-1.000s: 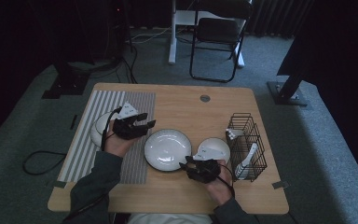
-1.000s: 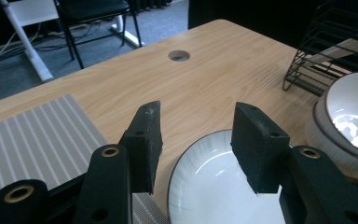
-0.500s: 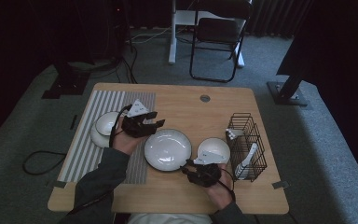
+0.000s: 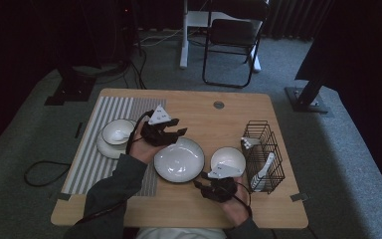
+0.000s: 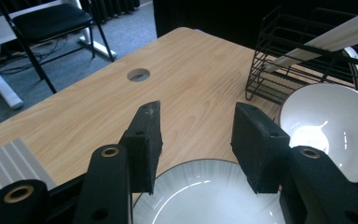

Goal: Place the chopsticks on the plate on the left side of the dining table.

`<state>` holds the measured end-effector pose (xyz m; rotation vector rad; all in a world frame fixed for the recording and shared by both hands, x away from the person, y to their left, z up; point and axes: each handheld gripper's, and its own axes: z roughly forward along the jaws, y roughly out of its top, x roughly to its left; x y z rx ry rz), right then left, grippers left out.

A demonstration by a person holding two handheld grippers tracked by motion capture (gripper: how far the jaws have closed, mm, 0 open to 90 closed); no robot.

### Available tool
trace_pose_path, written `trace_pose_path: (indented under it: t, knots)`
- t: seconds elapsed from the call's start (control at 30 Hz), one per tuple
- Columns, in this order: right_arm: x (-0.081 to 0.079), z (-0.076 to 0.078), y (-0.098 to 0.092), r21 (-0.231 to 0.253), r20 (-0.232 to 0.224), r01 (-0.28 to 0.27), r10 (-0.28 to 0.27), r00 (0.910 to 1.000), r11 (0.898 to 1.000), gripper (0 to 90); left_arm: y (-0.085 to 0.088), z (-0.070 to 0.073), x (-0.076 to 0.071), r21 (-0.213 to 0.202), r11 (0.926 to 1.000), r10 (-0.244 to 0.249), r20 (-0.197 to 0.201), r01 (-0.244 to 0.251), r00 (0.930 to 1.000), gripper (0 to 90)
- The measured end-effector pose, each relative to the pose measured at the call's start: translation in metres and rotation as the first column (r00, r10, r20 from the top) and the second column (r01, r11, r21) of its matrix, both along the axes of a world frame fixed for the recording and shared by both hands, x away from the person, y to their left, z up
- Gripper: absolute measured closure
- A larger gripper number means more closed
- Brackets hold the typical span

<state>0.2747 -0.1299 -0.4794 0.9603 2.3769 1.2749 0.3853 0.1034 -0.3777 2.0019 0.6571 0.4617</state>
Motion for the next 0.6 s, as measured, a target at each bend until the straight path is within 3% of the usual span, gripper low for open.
trace_pose_path:
  t: [0.6]
  knots:
    - [-0.004,-0.004,-0.004,0.007,-0.001,0.004,-0.004,1.0000,1.000,57.4,-0.032,0.000,0.005,0.003,0.9971,-0.076,-0.002,0.076,0.9971,53.4]
